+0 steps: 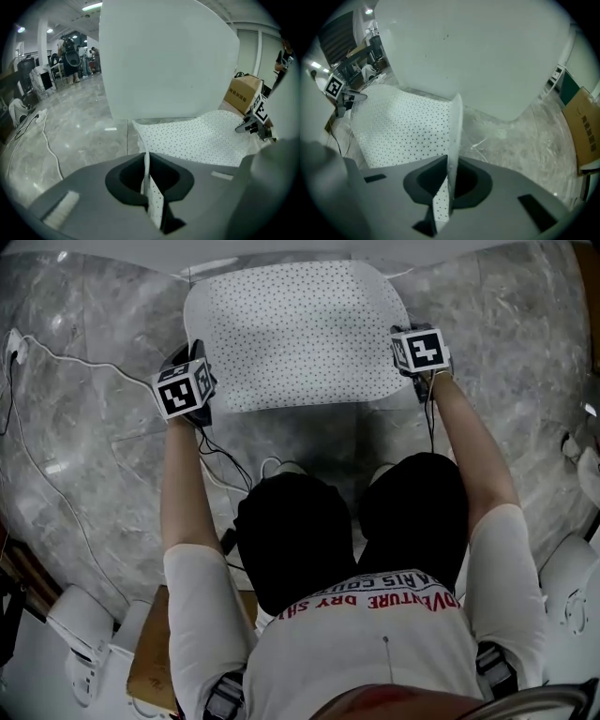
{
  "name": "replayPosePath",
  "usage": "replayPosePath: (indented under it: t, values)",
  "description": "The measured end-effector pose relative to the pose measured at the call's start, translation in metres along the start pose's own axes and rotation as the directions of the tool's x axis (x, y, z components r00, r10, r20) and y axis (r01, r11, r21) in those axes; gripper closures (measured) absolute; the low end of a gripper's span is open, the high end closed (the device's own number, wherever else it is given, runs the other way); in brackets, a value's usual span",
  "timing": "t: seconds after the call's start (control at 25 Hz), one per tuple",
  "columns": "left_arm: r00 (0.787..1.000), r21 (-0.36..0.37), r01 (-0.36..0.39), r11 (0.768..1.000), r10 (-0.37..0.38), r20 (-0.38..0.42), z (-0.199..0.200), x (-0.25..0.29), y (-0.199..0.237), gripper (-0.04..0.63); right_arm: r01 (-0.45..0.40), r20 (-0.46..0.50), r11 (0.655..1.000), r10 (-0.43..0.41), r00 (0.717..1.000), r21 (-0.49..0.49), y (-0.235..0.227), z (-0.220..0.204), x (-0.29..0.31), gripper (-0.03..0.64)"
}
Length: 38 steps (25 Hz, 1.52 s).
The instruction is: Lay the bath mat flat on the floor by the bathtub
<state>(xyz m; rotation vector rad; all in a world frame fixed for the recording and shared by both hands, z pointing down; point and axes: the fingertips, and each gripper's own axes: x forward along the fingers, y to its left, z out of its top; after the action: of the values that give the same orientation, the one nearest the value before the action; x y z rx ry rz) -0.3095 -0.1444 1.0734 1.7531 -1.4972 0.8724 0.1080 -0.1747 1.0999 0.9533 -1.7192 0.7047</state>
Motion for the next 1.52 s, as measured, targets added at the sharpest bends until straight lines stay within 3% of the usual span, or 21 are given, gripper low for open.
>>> replayPosePath:
  t: [0.12, 0.16, 0.2, 0.24, 0.36, 0.56, 0.68, 0.88, 0.92, 0.96, 1.0, 1.08, 1.2, 1.52]
  values:
    - [1.0, -0.04, 0.009, 0.999, -0.01, -0.015, -0.006, 0.006, 0.005, 0.564, -0.002, 0.006, 1.0, 0.002, 1.0, -0.011, -0.003, -0.006, 0.002, 0.578]
    - [1.0, -0.055, 0.017, 0.998, -0.017, -0.013, -0.008, 0.007, 0.006, 0.483, -0.011, 0.013, 1.0, 0.011, 1.0, -0.017, -0.001, -0.006, 0.003, 0.519]
    - [1.0, -0.076, 0.02, 0.997, -0.021, -0.008, -0.011, 0.008, 0.008, 0.351, -0.019, 0.017, 1.0, 0.019, 1.0, -0.018, 0.001, -0.008, 0.005, 0.436]
    - [1.0, -0.098, 0.014, 0.995, -0.014, -0.002, -0.013, 0.009, 0.01, 0.284, -0.02, 0.016, 1.0, 0.021, 1.0, -0.013, 0.001, -0.01, 0.007, 0.381]
    - [0.998, -0.118, -0.038, 0.992, 0.043, 0.037, -0.018, 0.009, 0.021, 0.185, 0.031, 0.004, 0.999, -0.031, 1.0, -0.006, -0.007, -0.016, 0.01, 0.322]
    - [0.989, -0.074, -0.092, 0.993, 0.099, 0.109, -0.012, 0.001, 0.026, 0.114, 0.116, 0.029, 0.993, -0.116, 0.993, 0.003, -0.028, -0.013, 0.001, 0.304]
    - [0.991, -0.078, -0.073, 0.994, 0.081, 0.109, -0.006, -0.004, 0.019, 0.114, 0.148, 0.052, 0.989, -0.147, 0.988, -0.012, -0.03, -0.005, -0.006, 0.299]
    - [0.992, -0.067, 0.044, 0.997, -0.035, 0.122, 0.012, -0.017, -0.012, 0.132, 0.103, 0.156, 0.993, -0.093, 0.983, -0.06, -0.007, 0.03, -0.023, 0.301]
    - [0.991, -0.064, 0.052, 0.997, -0.044, 0.126, 0.014, -0.021, -0.016, 0.183, 0.084, 0.176, 0.995, -0.072, 0.982, -0.06, 0.0, 0.036, -0.027, 0.302]
    - [0.991, -0.062, 0.047, 0.997, -0.039, 0.13, 0.016, -0.025, -0.018, 0.292, 0.066, 0.188, 0.996, -0.053, 0.981, -0.062, 0.007, 0.04, -0.032, 0.326]
    - [0.99, -0.057, 0.039, 0.998, -0.031, 0.137, 0.019, -0.029, -0.02, 0.379, 0.053, 0.197, 0.997, -0.04, 0.98, -0.064, 0.012, 0.044, -0.036, 0.386]
    - [0.988, -0.044, 0.034, 0.998, -0.026, 0.154, 0.025, -0.037, -0.026, 0.482, 0.047, 0.216, 0.997, -0.032, 0.976, -0.066, 0.018, 0.051, -0.047, 0.493]
    - [0.986, -0.022, 0.026, 0.999, -0.022, 0.168, 0.034, -0.048, -0.034, 0.572, 0.03, 0.265, 0.998, -0.012, 0.964, -0.063, 0.024, 0.064, -0.062, 0.598]
    - [0.965, 0.014, 0.077, 0.997, -0.078, 0.25, 0.081, -0.102, -0.069, 0.583, -0.031, 0.416, 0.996, 0.064, 0.907, -0.085, 0.04, 0.104, -0.13, 0.607]
